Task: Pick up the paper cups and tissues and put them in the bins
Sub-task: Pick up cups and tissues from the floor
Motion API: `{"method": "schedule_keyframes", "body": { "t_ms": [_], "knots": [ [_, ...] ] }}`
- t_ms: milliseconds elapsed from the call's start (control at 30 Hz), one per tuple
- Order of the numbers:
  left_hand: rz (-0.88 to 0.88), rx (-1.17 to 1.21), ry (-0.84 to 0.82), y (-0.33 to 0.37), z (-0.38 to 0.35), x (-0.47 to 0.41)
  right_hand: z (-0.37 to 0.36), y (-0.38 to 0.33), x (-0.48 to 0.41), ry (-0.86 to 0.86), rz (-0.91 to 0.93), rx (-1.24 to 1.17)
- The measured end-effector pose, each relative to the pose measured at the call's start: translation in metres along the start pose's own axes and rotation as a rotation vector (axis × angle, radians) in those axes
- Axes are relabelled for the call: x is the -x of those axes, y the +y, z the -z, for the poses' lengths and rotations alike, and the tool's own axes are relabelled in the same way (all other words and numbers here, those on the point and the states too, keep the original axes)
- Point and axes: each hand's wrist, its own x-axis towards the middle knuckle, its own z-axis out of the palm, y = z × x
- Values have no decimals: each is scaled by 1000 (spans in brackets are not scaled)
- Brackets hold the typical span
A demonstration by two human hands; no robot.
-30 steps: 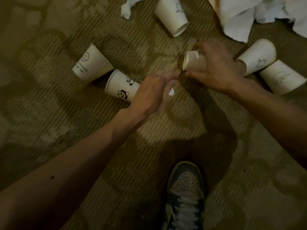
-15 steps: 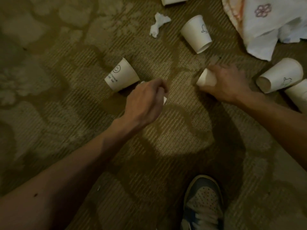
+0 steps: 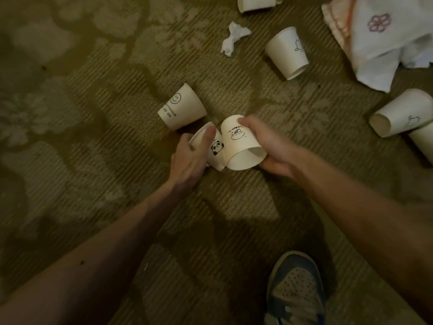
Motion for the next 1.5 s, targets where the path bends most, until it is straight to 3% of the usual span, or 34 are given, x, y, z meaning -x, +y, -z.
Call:
{"method": "schedule_keyframes", "body": {
  "t_ms": [100, 333, 500, 700, 967, 1233, 1367, 1500],
  "knots": [
    [-38, -26, 39, 5, -5, -2, -6, 9, 7, 23, 9, -43],
    [-6, -96, -140, 20, -22, 34, -1, 31, 86, 198, -46, -165],
    [-71, -112, -278, 85, 5, 116, -24, 5, 206, 278, -65, -407],
    [-235, -117, -411, 225, 54, 246, -76, -64, 386, 327, 97, -561],
    [-387, -248, -660, 319, 104, 435, -183, -62, 613, 736, 309, -782],
    [-408, -404, -1132, 274, 78, 630, -253, 57, 778, 1285, 291, -1142],
    [-466, -514, -1361, 207, 46, 732, -266, 153, 845, 1419, 363, -1364],
    [-427, -626, -1519, 118, 5, 835, -267, 261, 904, 1598, 308, -1493]
  ]
}}
